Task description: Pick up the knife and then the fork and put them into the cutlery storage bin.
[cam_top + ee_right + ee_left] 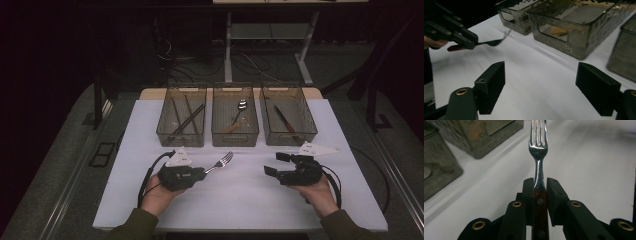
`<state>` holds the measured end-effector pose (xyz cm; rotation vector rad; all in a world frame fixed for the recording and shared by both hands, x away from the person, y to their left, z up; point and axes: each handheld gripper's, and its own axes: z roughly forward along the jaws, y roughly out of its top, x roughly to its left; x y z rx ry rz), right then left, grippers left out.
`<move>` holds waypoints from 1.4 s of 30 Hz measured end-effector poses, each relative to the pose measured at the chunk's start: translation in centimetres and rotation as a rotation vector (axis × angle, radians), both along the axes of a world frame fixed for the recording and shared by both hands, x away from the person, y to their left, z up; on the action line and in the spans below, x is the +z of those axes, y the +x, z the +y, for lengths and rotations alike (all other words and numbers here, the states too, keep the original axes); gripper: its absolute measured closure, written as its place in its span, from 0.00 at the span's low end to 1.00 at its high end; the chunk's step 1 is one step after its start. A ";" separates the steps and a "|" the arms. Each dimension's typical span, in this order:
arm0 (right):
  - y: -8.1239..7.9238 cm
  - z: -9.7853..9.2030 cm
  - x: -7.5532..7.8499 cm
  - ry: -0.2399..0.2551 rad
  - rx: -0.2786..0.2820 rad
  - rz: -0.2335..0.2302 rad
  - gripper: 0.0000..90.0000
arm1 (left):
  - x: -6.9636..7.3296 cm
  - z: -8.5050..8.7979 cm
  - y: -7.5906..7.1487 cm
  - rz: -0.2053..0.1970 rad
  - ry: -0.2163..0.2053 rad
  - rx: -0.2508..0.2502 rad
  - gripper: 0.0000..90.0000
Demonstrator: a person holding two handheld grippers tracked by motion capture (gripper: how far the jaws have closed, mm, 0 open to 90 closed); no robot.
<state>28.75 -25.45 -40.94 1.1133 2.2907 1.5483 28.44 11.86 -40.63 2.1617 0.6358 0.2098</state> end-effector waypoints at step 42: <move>3.8 5.2 0.8 0.211 0.111 0.081 0.95 | 0.0 -5.2 -0.1 -0.056 -0.099 -0.039 0.85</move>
